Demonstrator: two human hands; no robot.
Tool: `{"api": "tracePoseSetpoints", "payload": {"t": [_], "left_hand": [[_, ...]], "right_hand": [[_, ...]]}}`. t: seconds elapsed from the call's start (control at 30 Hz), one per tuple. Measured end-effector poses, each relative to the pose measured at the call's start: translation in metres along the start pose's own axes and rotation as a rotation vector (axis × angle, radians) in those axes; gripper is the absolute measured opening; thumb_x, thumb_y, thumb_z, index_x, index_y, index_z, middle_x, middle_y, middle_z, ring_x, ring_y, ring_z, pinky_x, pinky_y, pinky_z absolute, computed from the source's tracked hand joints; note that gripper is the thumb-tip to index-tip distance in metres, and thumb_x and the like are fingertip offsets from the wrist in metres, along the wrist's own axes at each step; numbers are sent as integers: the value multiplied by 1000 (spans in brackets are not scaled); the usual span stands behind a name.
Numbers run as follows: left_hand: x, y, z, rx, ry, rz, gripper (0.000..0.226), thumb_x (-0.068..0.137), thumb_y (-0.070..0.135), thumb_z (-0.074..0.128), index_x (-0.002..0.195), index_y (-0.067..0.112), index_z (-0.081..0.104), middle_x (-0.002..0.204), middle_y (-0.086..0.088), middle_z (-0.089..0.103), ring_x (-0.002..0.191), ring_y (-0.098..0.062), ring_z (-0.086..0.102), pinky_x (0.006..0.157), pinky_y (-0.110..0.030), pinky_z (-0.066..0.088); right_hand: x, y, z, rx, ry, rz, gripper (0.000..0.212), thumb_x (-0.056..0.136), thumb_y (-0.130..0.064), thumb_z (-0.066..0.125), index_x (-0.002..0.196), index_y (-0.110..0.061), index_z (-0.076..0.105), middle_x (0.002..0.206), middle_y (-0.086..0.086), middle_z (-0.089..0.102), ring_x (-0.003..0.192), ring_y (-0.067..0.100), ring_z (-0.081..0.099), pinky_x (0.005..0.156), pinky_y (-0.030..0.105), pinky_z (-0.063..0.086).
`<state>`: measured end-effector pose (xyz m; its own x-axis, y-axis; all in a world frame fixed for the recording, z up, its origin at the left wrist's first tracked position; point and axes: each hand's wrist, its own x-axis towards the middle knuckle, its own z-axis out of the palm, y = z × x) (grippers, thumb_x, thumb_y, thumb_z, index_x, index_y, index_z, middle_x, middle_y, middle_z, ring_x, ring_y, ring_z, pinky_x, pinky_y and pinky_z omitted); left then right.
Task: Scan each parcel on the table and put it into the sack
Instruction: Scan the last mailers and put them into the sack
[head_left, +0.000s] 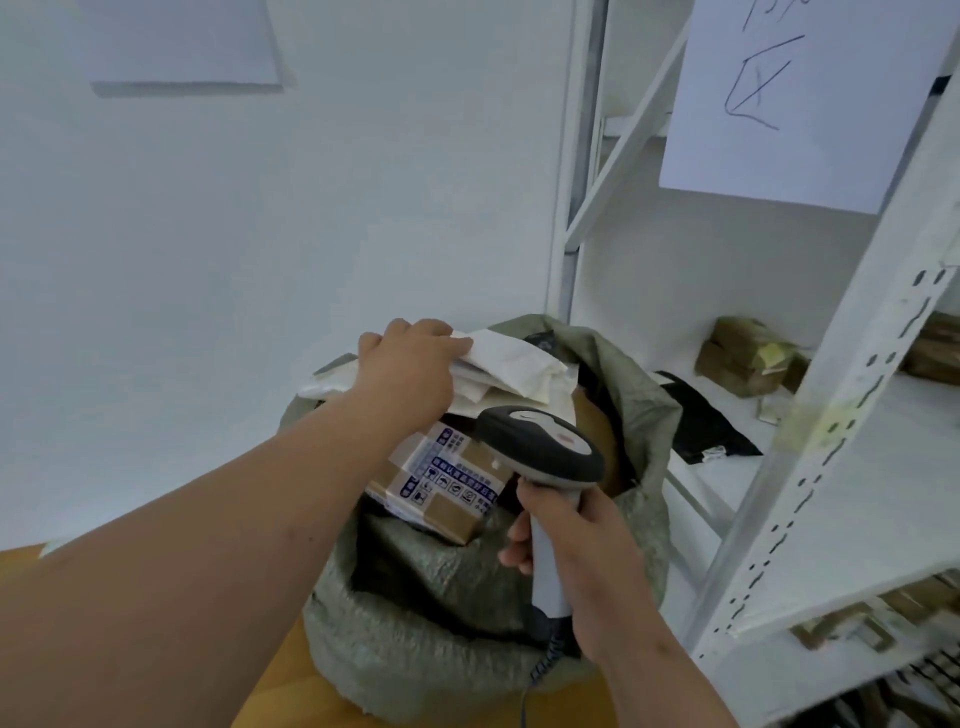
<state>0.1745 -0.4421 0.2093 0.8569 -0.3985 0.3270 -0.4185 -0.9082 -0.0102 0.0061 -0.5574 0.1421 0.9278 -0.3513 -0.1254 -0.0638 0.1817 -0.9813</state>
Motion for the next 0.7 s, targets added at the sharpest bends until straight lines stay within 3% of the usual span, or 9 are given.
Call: {"api": "tracePoseSetpoints", "payload": {"t": [0.1, 0.27, 0.47, 0.7], "left_hand": [[-6, -5, 0, -100, 68, -20, 67, 94, 7, 40, 147, 47, 33, 155, 10, 32, 136, -21, 29, 108, -42, 21], [-23, -44, -5, -289, 233, -123, 49, 100, 16, 41, 141, 42, 48, 150, 9, 39, 134, -21, 31, 106, -38, 19], [-76, -130, 1, -419, 215, -379, 40, 100, 18, 42, 133, 36, 56, 144, 9, 44, 133, -19, 36, 107, -39, 21], [-165, -252, 33, -388, 77, -557, 35, 101, 25, 47, 133, 36, 55, 145, 9, 45, 127, -19, 46, 104, -41, 29]], "right_hand": [[3, -1, 5, 22, -47, -12, 12, 95, -22, 65, 99, -11, 63, 64, 3, 64, 57, 20, 65, 62, 35, 52], [1, -4, 34, 48, -94, -8, 11, 94, -19, 65, 98, -9, 62, 66, 6, 63, 58, 22, 63, 56, 28, 52], [-12, 14, 102, -46, -150, 21, 13, 92, -21, 66, 95, -9, 64, 64, 5, 65, 57, 19, 66, 55, 27, 53], [-41, 58, 217, -150, -231, 57, 14, 93, -24, 65, 92, -10, 64, 66, 6, 64, 56, 16, 65, 55, 24, 50]]}}
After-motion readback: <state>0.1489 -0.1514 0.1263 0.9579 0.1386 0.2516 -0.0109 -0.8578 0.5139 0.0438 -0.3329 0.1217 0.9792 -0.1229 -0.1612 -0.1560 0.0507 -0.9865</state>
